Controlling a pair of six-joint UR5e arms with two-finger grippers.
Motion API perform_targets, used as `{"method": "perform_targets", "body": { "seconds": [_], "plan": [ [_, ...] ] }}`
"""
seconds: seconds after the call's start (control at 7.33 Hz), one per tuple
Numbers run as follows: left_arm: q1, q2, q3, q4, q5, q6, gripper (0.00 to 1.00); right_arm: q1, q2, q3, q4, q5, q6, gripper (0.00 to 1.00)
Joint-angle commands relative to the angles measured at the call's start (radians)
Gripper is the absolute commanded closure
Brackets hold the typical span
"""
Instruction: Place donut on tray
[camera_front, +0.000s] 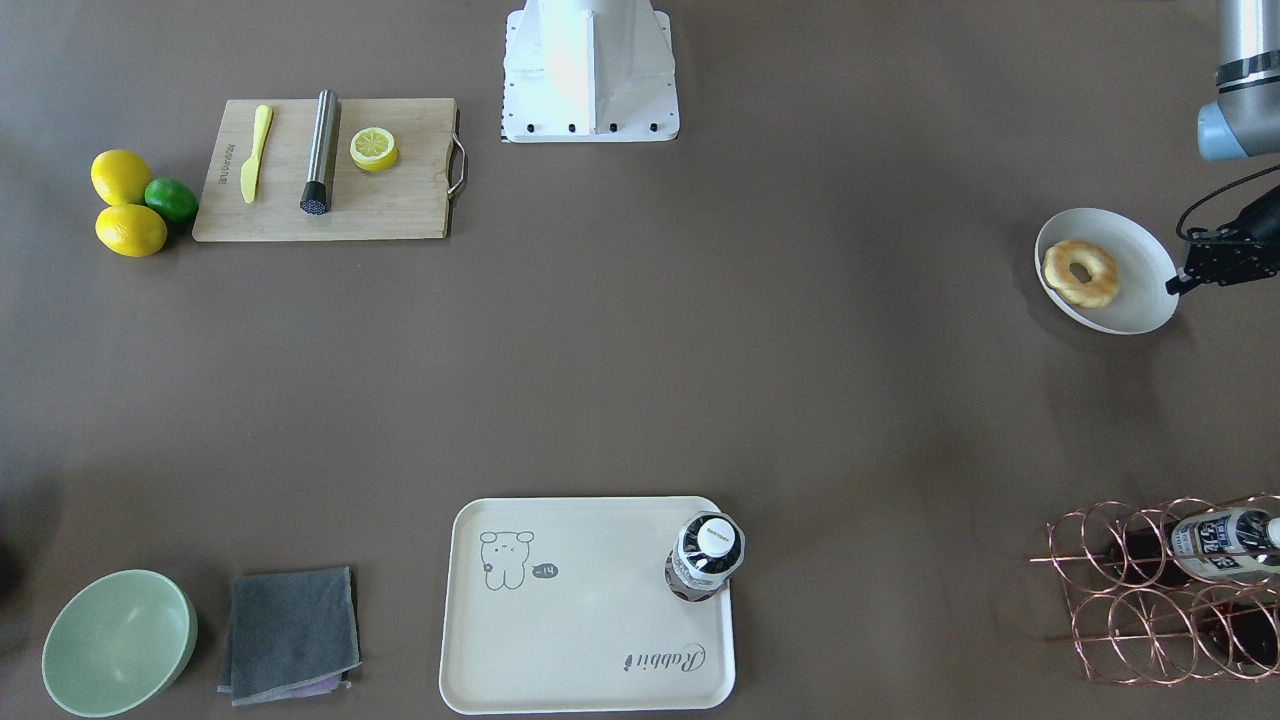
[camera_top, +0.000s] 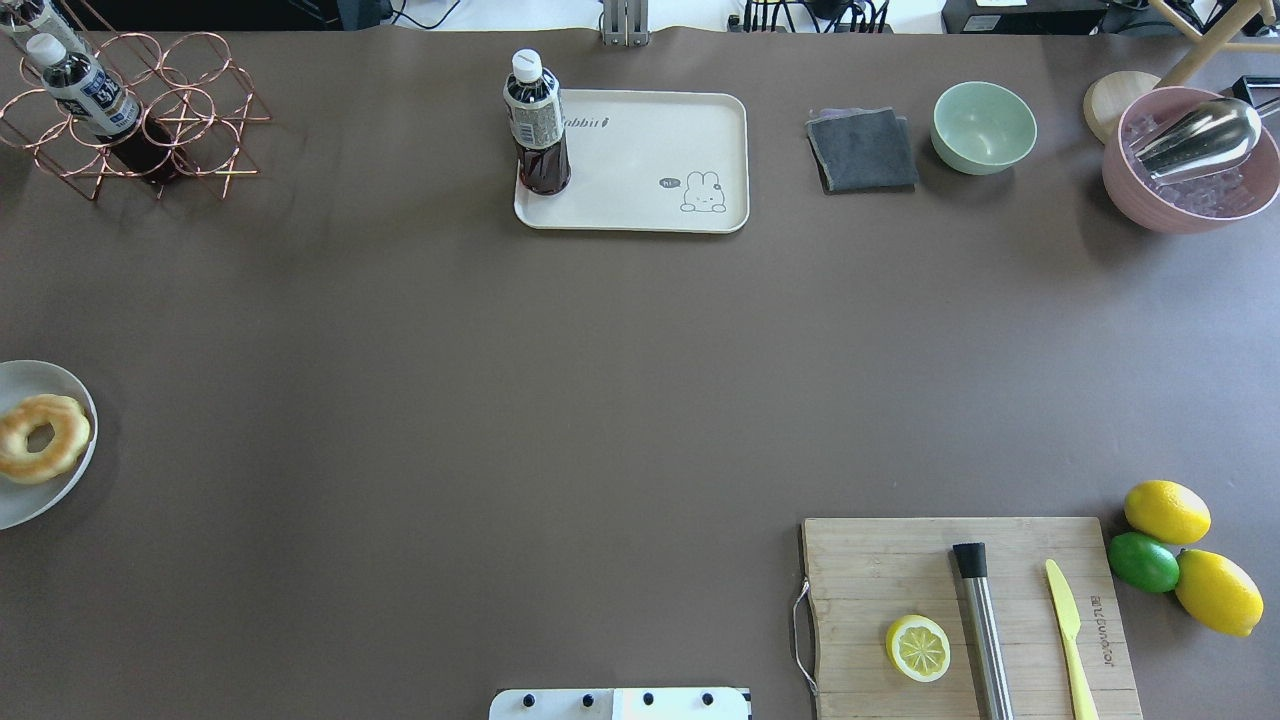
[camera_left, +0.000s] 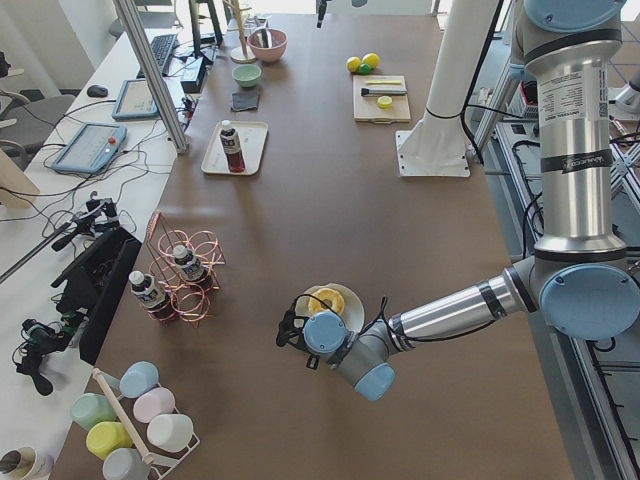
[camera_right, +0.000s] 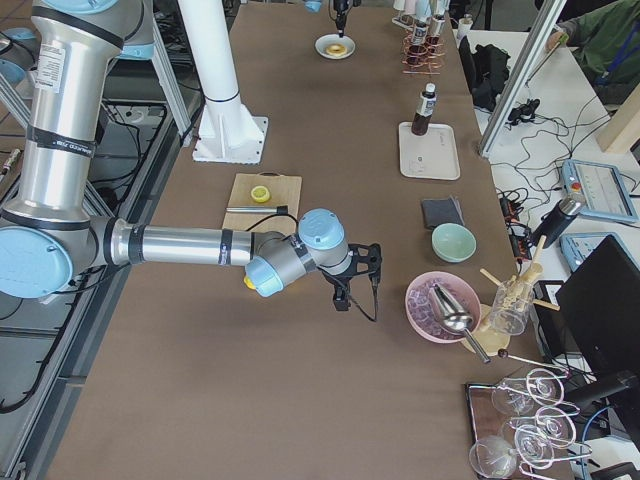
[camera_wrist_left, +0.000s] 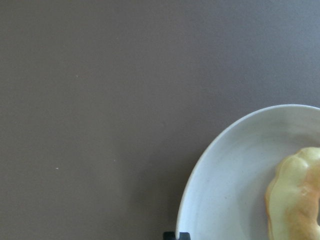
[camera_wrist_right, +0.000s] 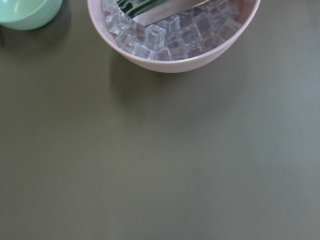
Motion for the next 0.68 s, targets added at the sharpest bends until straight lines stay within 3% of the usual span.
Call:
{"method": "perform_targets", "body": {
  "seconds": [0.0,0.27,0.55],
  "plan": [
    [-0.065,0.005,-0.129,0.017,-0.122,-0.154,1.0,0.024,-0.023,0.005,0.0,0.018,0.001,0.03],
    [-0.035,-0.053,-0.224,0.015,-0.112,-0.362,1.0,0.024,-0.026,0.007,0.001,0.021,0.064,0.05],
    [0.107,-0.071,-0.349,0.067,0.025,-0.518,1.0,0.015,-0.017,0.014,-0.002,0.05,0.115,0.05]
  ]
}}
